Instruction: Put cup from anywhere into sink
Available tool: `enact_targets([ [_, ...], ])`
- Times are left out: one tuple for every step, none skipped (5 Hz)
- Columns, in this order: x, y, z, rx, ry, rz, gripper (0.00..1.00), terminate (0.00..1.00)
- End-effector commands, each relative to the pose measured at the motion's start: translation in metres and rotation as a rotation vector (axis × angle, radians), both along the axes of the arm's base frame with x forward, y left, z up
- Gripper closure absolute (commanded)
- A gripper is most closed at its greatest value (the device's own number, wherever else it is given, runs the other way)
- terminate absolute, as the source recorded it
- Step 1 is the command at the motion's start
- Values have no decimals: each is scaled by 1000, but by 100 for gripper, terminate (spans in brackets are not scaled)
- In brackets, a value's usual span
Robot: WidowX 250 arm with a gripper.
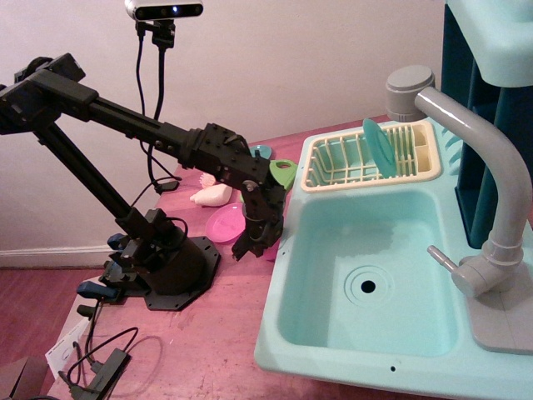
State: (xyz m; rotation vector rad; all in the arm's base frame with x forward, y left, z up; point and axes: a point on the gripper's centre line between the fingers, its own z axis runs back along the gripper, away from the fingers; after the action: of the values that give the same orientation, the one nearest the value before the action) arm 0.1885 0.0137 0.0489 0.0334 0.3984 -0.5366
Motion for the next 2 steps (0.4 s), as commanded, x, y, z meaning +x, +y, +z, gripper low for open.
enact_targets([
  [29, -5, 9, 12, -51, -80, 100, 0],
  [21, 7, 37, 41, -77, -57, 100, 0],
])
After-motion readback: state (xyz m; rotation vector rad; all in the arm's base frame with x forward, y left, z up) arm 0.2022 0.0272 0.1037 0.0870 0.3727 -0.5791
